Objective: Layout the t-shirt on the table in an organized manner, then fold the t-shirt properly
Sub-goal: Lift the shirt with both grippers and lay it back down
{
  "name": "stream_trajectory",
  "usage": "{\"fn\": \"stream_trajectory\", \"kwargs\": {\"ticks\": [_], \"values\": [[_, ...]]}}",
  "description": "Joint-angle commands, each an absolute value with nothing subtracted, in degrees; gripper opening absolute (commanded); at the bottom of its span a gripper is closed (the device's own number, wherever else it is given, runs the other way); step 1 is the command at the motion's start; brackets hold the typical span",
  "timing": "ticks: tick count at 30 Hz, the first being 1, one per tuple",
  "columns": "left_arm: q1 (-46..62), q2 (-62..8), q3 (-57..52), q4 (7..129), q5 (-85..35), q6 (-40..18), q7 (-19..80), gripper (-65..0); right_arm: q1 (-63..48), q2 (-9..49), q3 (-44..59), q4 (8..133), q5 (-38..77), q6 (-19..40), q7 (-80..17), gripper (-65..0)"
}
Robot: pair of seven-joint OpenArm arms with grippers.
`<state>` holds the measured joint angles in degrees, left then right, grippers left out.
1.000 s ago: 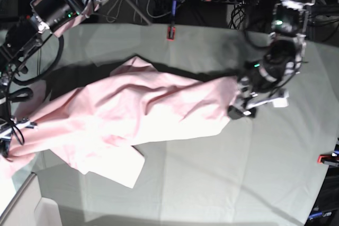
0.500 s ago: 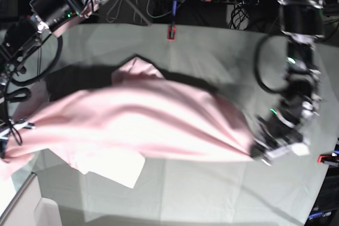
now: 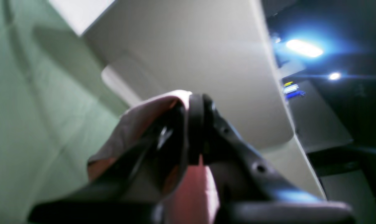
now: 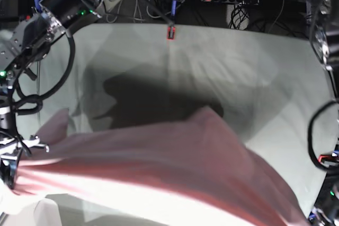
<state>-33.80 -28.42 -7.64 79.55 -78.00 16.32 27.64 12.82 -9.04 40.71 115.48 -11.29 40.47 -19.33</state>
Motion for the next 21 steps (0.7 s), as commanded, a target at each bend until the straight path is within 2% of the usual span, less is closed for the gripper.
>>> {"fn": "stream_trajectory", "kwargs": {"ticks": [1,4,7,11,13,15,19,21], "values": [[-36.5,-29.4,-7.7,79.1,-79.4,16.0,27.2,-64.8,13.9,-8.6,40.7,116.4,-10.2,40.0,-17.5,-65.0],[-40.5,-28.6,-3.7,71.8,-79.1,16.0,26.8,-64.8,15.6,-8.9,39.9,113.3,-10.3,40.0,-17.5,-65.0],[-43.8,-24.4,-1.2,62.4,-79.0,16.0,26.7,-64.8,17.1,-9.0,39.0,110.3,-10.4,39.8,-17.5,-65.0],[-46.2,-18.9,-2.7,50.6,-78.8,16.0,26.7,-63.7,18.9,-6.9,37.2,104.7,-10.5,34.2,-17.5,-65.0],[-47.9,-17.0,-2.9,44.1,-78.8,16.0,26.7,-60.5,20.6,-5.3,35.7,99.6,-10.9,31.2,-17.5,-65.0],[-49.1,-16.0,-3.2,39.8,-78.8,16.0,26.2,-54.6,22.3,-3.4,34.9,95.4,-12.9,28.1,-17.5,-65.0],[-50.3,-15.5,-2.7,33.6,-78.8,16.1,19.4,-43.1,27.5,-1.0,34.9,86.4,-16.3,27.6,-17.5,-65.0],[-50.2,-15.6,-2.8,33.0,-79.1,16.2,17.9,-42.3,29.7,-0.3,34.9,82.8,-19.3,27.6,-17.5,-59.5]]}}
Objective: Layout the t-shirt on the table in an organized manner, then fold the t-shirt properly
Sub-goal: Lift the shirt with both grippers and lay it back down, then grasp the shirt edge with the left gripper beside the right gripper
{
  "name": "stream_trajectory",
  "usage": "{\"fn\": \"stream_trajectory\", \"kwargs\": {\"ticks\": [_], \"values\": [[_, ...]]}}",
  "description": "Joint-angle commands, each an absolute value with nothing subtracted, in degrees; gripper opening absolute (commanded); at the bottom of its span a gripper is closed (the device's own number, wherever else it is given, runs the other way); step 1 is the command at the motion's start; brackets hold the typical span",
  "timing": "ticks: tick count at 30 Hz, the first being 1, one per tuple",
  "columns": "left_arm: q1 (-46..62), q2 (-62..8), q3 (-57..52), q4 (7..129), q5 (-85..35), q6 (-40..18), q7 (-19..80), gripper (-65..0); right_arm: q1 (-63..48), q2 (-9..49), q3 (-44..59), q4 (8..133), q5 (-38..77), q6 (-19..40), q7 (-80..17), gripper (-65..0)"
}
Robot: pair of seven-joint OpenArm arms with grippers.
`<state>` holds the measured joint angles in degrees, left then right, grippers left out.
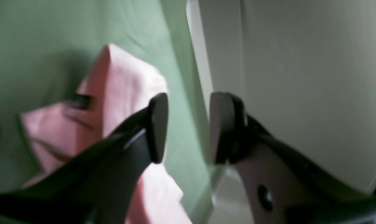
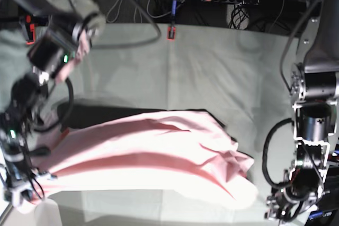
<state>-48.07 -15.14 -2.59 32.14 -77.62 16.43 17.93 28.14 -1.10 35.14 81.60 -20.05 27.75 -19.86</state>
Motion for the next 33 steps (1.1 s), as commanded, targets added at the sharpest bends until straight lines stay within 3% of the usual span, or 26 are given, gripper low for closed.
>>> {"fn": "stream_trajectory", "kwargs": {"ticks": [1,6,9,14,20,27,33], "values": [[-50.1,-15.7,-2.9,33.2,-79.3,16.3,17.9,-42.3,30.1,0.0,34.9,81.7,-20.7,27.6,-17.5,-55.5],[-46.8,-17.2,-5.8,36.3,-80.1,16.1,24.0,-42.1,29.8,0.0,34.9,83.1,-23.1,27.6,-17.5,-34.1],[-39.3,-17.2,-10.3,46.1,-83.8,16.5,31.9,-42.1,27.6,-0.1,35.5,87.2,-23.0,27.6,-17.5,-28.2],[-21.2,-13.5,-11.1,62.2,-83.0,16.6,34.9,-42.1,20.7,-0.5,35.3,95.2,-22.9,27.6,-17.5,-27.7],[-4.6,-2.8,-9.8,68.3,-72.4,16.6,31.2,-42.1,11.7,-2.5,35.2,100.7,-18.9,27.6,-17.5,-27.7],[2.6,5.0,-3.4,72.2,-54.5,16.1,20.9,-42.1,5.8,-2.8,35.2,101.7,-16.7,27.6,-17.5,-27.7],[-0.8,5.3,5.2,67.4,-52.8,16.4,12.2,-42.1,4.0,-2.8,35.3,101.8,-16.7,27.6,-17.5,-27.7]]}}
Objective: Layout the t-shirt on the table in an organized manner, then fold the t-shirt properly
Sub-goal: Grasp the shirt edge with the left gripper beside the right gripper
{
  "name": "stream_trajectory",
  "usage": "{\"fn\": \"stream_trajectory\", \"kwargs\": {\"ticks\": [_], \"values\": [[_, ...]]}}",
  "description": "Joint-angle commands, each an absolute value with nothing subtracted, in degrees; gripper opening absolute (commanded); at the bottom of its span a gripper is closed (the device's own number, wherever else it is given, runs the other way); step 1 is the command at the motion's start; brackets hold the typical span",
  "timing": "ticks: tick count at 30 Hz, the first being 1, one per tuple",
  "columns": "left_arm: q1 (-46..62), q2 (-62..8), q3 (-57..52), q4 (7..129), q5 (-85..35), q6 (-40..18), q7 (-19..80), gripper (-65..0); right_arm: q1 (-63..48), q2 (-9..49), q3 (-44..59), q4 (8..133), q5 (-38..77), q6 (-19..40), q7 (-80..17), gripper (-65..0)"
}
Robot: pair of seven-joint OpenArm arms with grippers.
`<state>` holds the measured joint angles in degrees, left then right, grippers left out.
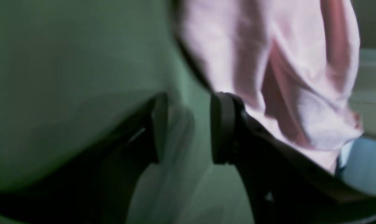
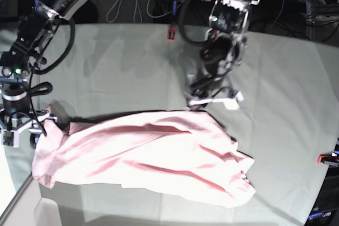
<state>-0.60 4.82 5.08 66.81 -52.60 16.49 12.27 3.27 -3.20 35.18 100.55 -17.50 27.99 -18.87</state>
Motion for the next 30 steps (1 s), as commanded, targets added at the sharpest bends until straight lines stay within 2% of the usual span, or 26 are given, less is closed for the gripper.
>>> {"fn": "stream_trajectory", "kwargs": {"ticks": [1,5,10,20,26,28,30], "values": [[-1.9,5.2,6.9,65.5,-52.7,16.6,10.5,-42.1,3.7,-2.7,35.4,101.8,-16.7,27.6,-17.5,-27.7],[-6.7,4.9,12.4,57.4,-52.7,16.6,3.7,-42.1,2.6,-2.4,35.5,101.8,-16.7,27.6,-17.3,-27.7],[-7.6,4.9,12.6,54.3,-53.2,16.3,-1.0,-42.1,2.2,-1.3,35.7,101.8,-16.7,27.6,-17.5,-27.7],[-7.4,5.4,12.5,54.2,-53.8,16.1,-1.6,-42.1,2.4,-0.9,36.5,101.7,-16.7,27.6,-17.4,-27.7],[-8.5,5.1,12.5,50.2,-66.2,16.0,-1.6,-42.6,2.5,-0.9,36.4,101.5,-16.7,27.6,-17.3,-27.7],[-9.9,5.0,12.6,48.7,-69.1,16.0,-1.6,-45.9,2.5,-0.9,36.3,101.5,-16.7,27.6,-17.3,-27.7],[-10.3,4.9,12.6,47.7,-71.3,16.0,-1.6,-54.9,2.5,-0.9,36.3,101.5,-16.7,27.6,-17.3,-27.7]]}}
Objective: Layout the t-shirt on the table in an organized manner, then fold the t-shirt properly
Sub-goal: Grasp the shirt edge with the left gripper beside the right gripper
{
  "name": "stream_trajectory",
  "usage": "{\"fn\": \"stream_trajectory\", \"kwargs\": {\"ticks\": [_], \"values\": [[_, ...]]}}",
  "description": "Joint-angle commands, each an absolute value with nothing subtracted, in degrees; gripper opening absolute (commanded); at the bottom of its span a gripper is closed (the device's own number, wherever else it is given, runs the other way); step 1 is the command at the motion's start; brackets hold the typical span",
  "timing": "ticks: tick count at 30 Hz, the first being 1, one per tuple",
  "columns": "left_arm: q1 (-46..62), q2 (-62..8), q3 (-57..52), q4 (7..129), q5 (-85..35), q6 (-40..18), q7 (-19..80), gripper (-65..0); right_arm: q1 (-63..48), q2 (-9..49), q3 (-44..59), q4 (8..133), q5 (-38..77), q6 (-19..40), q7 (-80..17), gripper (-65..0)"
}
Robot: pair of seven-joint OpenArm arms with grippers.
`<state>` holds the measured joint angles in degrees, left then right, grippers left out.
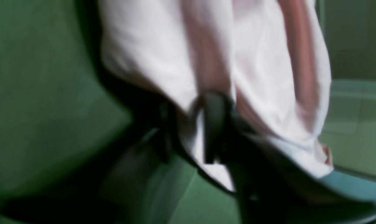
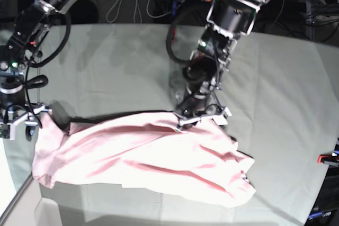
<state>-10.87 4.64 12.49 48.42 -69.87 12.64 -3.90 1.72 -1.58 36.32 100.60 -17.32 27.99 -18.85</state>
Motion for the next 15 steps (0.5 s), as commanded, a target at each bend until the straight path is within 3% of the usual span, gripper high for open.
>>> {"fn": "stream_trajectory", "kwargs": {"ticks": [1,2,9,15], "values": [[-10.4,4.9,12.6,47.4,-72.0,16.0,-1.6,-60.5,2.5,-0.9,36.3,101.5,-16.7,27.6,-17.3,-27.7],[-10.4,4.9,12.6,47.7,-72.6,16.0,-1.6,-65.0,2.5,-0.9,36.3,101.5,-16.7,27.6,-17.3,-27.7],[-1.0,1.5,13.1,66.8,-72.8,16.4,-1.3,-65.0,2.5,0.4,36.4,101.5,-16.7,27.6,-17.5,-27.7],[11.0,-8.3,11.6,87.0,-72.8,16.6,-1.7,-65.0,2.3,-0.2,36.3,101.5,-16.7,27.6,-17.5,-27.7]]}}
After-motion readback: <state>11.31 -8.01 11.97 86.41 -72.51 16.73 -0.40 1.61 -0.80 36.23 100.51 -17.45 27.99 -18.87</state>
